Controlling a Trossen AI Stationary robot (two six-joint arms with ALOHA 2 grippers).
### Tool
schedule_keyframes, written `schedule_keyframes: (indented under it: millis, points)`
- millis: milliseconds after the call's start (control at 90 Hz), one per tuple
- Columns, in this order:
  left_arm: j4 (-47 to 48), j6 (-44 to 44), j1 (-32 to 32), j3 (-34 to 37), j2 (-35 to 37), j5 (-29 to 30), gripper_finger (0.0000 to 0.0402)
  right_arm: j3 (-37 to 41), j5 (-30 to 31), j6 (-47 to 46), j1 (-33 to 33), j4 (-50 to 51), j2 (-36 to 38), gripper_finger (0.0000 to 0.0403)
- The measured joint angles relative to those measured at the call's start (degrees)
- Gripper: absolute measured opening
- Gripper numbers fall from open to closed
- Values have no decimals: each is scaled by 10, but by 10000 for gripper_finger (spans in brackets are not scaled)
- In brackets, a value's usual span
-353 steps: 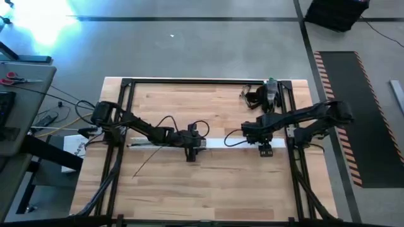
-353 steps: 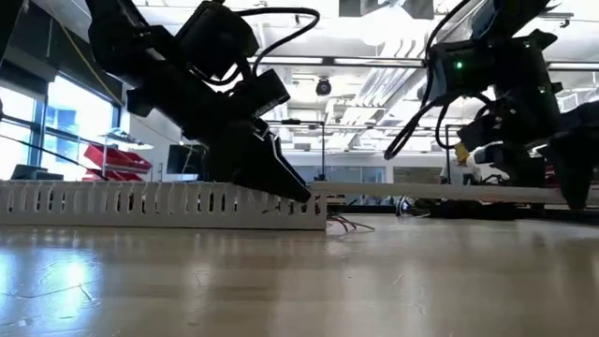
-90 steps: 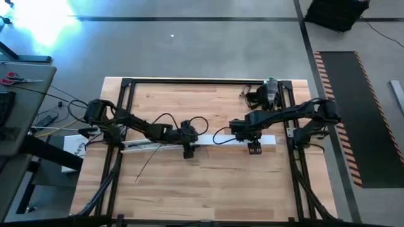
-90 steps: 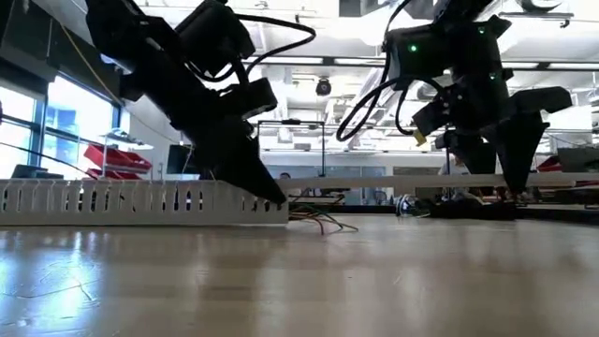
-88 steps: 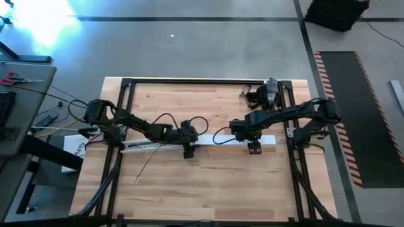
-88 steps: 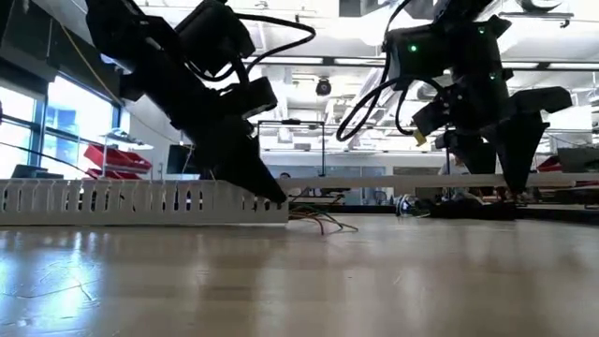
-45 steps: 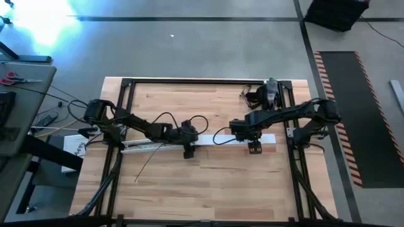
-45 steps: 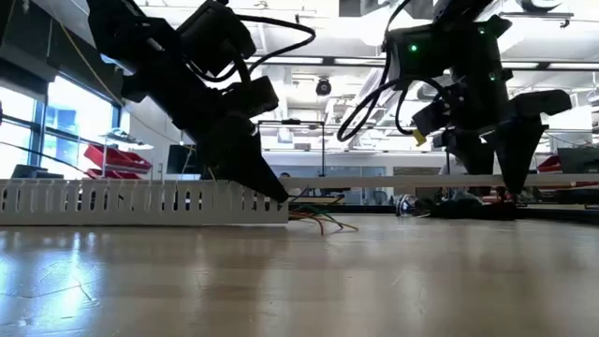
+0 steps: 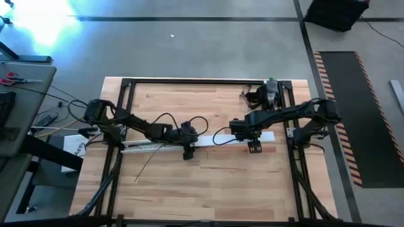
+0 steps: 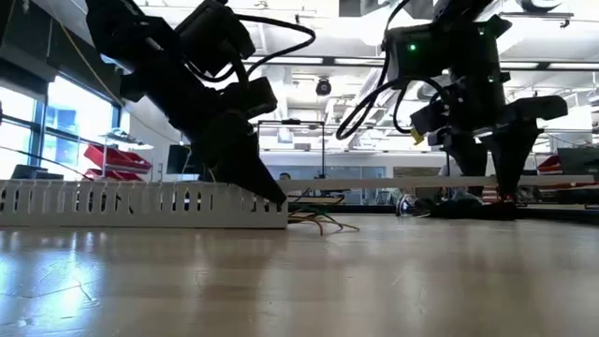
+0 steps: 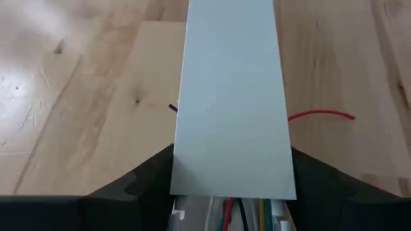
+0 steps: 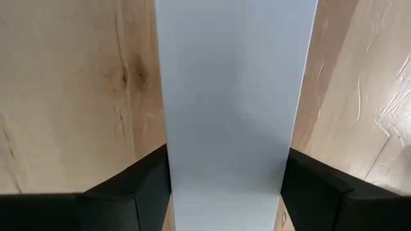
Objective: Ziptie cables
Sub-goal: Close the white cable duct
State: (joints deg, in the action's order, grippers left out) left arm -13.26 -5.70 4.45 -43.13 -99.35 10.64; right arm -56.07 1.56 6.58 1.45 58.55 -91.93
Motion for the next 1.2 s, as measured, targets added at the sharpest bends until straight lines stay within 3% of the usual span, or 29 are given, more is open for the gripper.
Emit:
schedule_keyframes:
  millis: [289, 611, 844, 1200]
  points:
    - [3, -1, 3, 0, 1, 4, 216, 0, -3, 0, 0, -6, 0, 232]
    - [-5, 2, 2, -2, 1, -25, 268, 0, -7, 0, 0, -22, 0, 232]
    - [-3, -1, 0, -2, 1, -17, 276, 0, -6, -1, 0, -22, 0, 232]
    - [6, -13, 0, -2, 1, -12, 209, 0, -5, -1, 0, -22, 0, 232]
